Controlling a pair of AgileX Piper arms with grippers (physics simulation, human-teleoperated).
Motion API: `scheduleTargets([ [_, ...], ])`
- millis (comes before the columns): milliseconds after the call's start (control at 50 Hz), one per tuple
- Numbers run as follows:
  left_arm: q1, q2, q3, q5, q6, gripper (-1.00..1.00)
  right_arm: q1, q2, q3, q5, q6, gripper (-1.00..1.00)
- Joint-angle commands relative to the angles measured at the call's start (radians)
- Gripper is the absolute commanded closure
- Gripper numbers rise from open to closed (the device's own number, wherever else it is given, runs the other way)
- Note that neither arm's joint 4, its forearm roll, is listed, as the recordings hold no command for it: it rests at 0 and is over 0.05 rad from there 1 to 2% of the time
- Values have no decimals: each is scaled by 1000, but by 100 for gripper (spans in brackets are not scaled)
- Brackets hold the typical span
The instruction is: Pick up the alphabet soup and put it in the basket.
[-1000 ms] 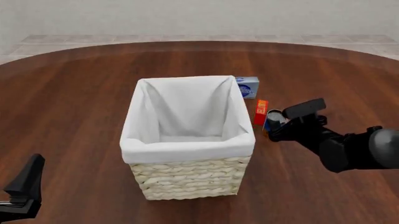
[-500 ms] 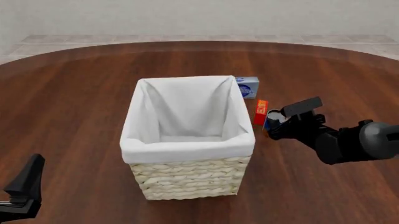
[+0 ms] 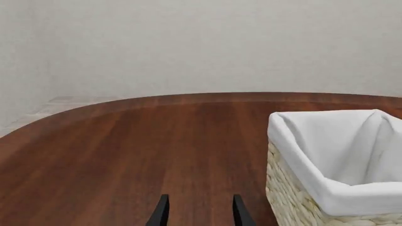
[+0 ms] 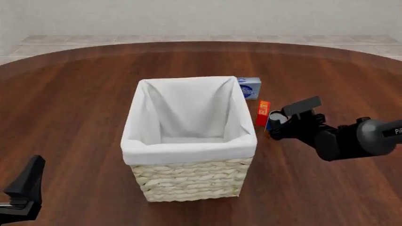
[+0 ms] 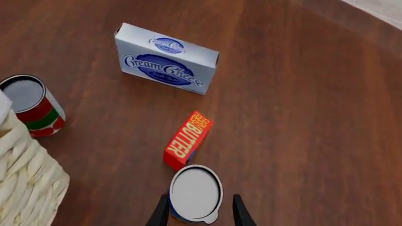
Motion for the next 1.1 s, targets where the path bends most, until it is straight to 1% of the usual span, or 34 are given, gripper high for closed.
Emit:
scheduleTargets([
  [20, 0, 0, 0, 0, 0, -100, 6, 19, -24, 18, 3, -100],
  [180, 0, 0, 0, 0, 0, -100, 12, 46, -62, 43, 1, -100],
  [360, 0, 0, 0, 0, 0, -100, 10, 50, -64, 50, 6, -100],
  [580, 0, 0, 0, 0, 0, -100, 20, 73, -90, 77, 35, -100],
  [600, 0, 0, 0, 0, 0, -100, 25, 78, -95, 84, 46, -100],
  [620, 0, 0, 0, 0, 0, -100, 31, 100, -113, 109, 69, -100],
  [700, 0, 0, 0, 0, 0, -100, 33, 95, -102, 100, 68, -100],
  [780, 0, 0, 0, 0, 0, -100, 40, 106, -113, 115, 97, -100],
  [1040, 0, 0, 0, 0, 0, -100, 40, 121, -123, 126, 110, -100],
  [1060, 0, 0, 0, 0, 0, -100, 40, 117, -118, 122, 104, 100],
  [1100, 0, 0, 0, 0, 0, -100, 35, 116, -116, 120, 105, 100],
])
